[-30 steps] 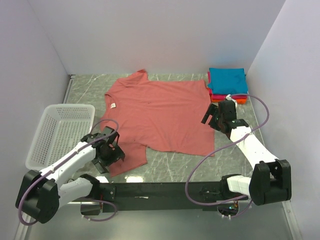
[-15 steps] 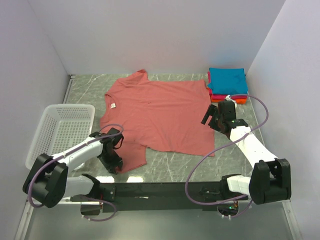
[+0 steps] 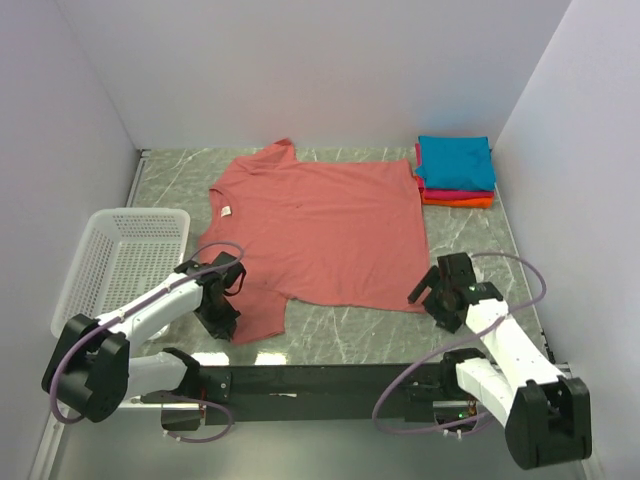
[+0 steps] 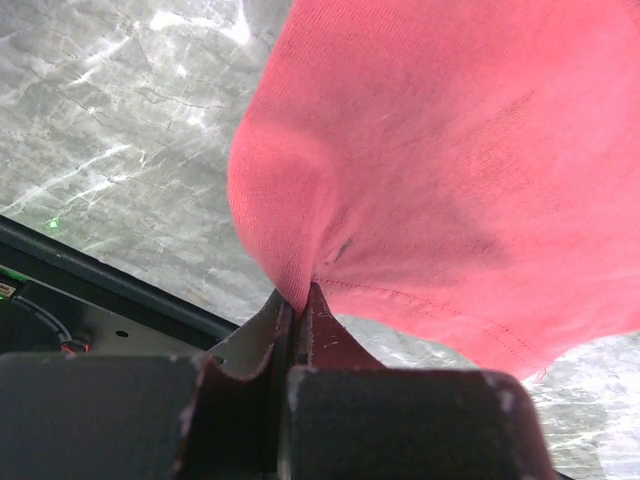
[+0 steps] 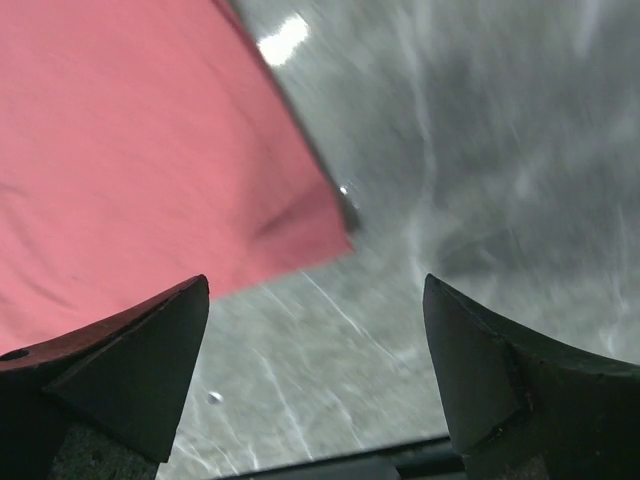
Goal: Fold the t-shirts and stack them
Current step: Fold the tshirt
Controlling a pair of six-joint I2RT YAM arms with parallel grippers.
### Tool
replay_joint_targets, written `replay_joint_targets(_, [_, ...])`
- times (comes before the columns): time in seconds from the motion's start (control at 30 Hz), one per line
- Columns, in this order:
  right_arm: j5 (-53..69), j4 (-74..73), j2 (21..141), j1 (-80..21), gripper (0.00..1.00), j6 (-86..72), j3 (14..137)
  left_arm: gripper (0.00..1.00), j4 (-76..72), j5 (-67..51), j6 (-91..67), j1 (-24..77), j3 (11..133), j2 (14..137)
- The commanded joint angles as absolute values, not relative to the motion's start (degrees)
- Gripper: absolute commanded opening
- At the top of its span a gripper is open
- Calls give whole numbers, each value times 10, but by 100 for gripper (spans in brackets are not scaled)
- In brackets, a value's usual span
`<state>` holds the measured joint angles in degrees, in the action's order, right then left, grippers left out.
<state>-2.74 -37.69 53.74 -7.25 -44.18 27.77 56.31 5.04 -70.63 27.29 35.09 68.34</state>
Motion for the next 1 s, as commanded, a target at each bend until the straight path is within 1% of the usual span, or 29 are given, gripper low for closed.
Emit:
replay_joint_targets(0.0, [-22,-418,491,-71,93,-493,259,1,569,60,-697,274,370,687])
replay_joint_targets(0.07, [-22,-412,489,-70,92,-494,251,1,558,57,-693,274,366,681])
replay_joint_targets(0.17, [-29,-396,510,-70,89,-489,255,1,541,54,-681,274,368,675])
replay_joint_targets(0.23, [-34,-370,525,-70,83,-486,256,1,539,61,-675,274,377,674])
replay_joint_targets(0.27, [-21,-360,536,-71,77,-486,255,1,537,61,-672,274,381,674])
replay_joint_targets(0.33, [-6,-336,545,-70,71,-483,255,1,529,57,-663,274,394,673])
replay_joint_targets(0.37, [-4,-331,550,-70,66,-481,255,1,526,57,-663,274,397,670])
replay_joint_targets(0.43, [-17,-324,567,-70,60,-472,259,1,523,61,-661,274,403,663])
replay_joint_targets(0.47, [-24,-324,573,-70,53,-469,262,1,525,69,-661,273,404,661])
replay_joint_targets(0.53, [-32,-325,590,-70,45,-461,271,1,527,77,-654,273,419,664])
replay_joint_targets(0.57, [-33,-320,593,-71,39,-459,271,1,533,81,-653,273,425,664])
replay_joint_targets(0.63, [-44,-317,605,-70,38,-453,276,1,534,93,-649,273,438,665])
replay_joint_targets(0.73, [-56,-321,615,-70,31,-444,283,1,534,104,-642,273,450,672])
replay_joint_targets(0.77, [-59,-321,616,-70,26,-441,284,1,531,104,-642,272,453,675])
replay_joint_targets(0.8, [-59,-320,616,-70,25,-439,286,1,529,101,-636,273,460,678])
replay_joint_targets(0.83, [-60,-322,615,-70,21,-437,287,1,526,98,-635,273,464,679])
replay_joint_targets(0.87, [-58,-323,613,-70,13,-433,289,1,523,94,-631,273,467,680])
replay_joint_targets(0.93, [-55,-327,610,-70,7,-427,296,1,513,91,-625,272,475,681])
replay_joint_targets(0.97, [-52,-328,605,-70,1,-423,300,1,511,93,-623,272,477,681])
